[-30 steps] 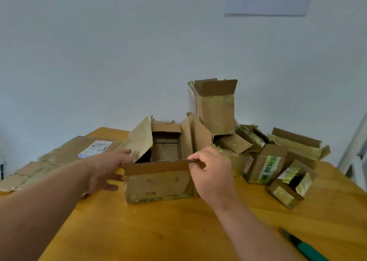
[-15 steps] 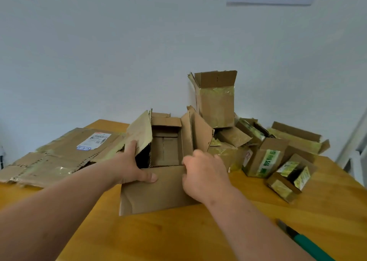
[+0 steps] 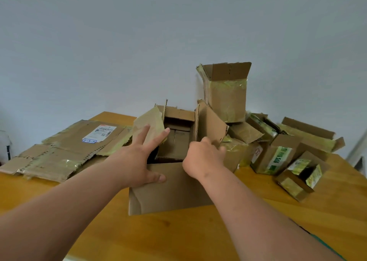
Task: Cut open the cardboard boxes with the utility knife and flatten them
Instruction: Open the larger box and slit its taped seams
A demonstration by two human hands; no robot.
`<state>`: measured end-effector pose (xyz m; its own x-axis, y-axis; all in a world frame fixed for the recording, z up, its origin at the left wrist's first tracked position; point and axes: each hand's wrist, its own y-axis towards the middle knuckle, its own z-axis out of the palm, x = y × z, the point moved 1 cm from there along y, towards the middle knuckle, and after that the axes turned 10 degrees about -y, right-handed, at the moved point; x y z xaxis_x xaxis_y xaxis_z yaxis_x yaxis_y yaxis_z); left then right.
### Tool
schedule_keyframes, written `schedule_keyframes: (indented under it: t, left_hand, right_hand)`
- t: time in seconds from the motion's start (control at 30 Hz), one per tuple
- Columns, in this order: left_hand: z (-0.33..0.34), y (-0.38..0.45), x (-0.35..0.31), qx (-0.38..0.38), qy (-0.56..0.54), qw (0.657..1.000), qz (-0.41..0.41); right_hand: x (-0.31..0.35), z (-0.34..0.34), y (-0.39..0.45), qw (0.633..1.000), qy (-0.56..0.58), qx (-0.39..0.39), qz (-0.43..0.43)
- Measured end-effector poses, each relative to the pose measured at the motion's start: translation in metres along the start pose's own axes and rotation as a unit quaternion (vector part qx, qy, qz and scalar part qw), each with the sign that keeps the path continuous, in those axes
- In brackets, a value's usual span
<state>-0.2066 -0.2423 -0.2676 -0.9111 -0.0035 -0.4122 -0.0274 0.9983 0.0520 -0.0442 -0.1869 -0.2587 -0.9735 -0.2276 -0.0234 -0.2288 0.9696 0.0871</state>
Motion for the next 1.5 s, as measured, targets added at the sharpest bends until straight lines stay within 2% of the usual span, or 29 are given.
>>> schedule_keyframes:
  t: [0.17, 0.23, 0.47, 0.5, 0.57, 0.63, 0.7, 0.8, 0.9, 1.0, 1.2, 1.4, 1.5]
  left_hand:
    - [-0.001, 0.005, 0.007, -0.009, -0.051, 0.998, -0.022]
    - [-0.001, 0.006, 0.009, -0.016, -0.084, 0.996, -0.039]
    - [0.005, 0.001, 0.007, -0.023, -0.084, 0.996, -0.038]
    - [0.005, 0.000, 0.008, -0.026, -0.088, 0.995, -0.037]
    - [0.006, 0.002, 0.013, -0.038, -0.113, 0.992, -0.048]
    - [0.007, 0.005, 0.022, -0.050, -0.176, 0.981, -0.071]
    - [0.004, 0.004, 0.029, -0.061, -0.267, 0.957, -0.097]
    - [0.004, 0.002, 0.031, -0.069, -0.347, 0.924, -0.141]
    - [0.006, -0.001, 0.020, -0.071, -0.337, 0.927, -0.147]
    - [0.004, -0.002, 0.014, -0.090, -0.297, 0.938, -0.155]
    - [0.001, -0.009, 0.002, -0.167, -0.317, 0.917, -0.177]
    - [-0.003, -0.029, -0.016, -0.181, -0.365, 0.890, -0.203]
    - [-0.006, -0.038, -0.024, -0.199, -0.325, 0.903, -0.200]
  right_hand:
    - [-0.006, 0.008, -0.004, 0.992, 0.069, -0.109, 0.000]
    - [-0.010, 0.005, -0.003, 0.990, 0.071, -0.118, 0.014]
    - [-0.001, 0.007, 0.000, 1.000, 0.016, 0.027, 0.001]
    - [-0.001, 0.008, -0.001, 1.000, 0.005, 0.027, 0.000]
    - [-0.003, 0.009, -0.002, 1.000, 0.014, -0.011, -0.003]
    - [-0.007, 0.005, -0.003, 0.995, 0.052, -0.081, -0.001]
    - [-0.011, -0.005, -0.006, 0.981, 0.115, -0.154, 0.005]
    - [-0.017, -0.030, -0.013, 0.948, 0.228, -0.221, -0.004]
    - [-0.025, -0.050, -0.016, 0.925, 0.292, -0.244, 0.006]
    - [-0.036, -0.054, -0.022, 0.917, 0.303, -0.260, 0.010]
    - [-0.055, -0.047, -0.041, 0.899, 0.316, -0.303, 0.006]
    - [-0.075, -0.055, -0.059, 0.866, 0.347, -0.359, 0.019]
    - [-0.092, -0.059, -0.068, 0.838, 0.385, -0.383, 0.050]
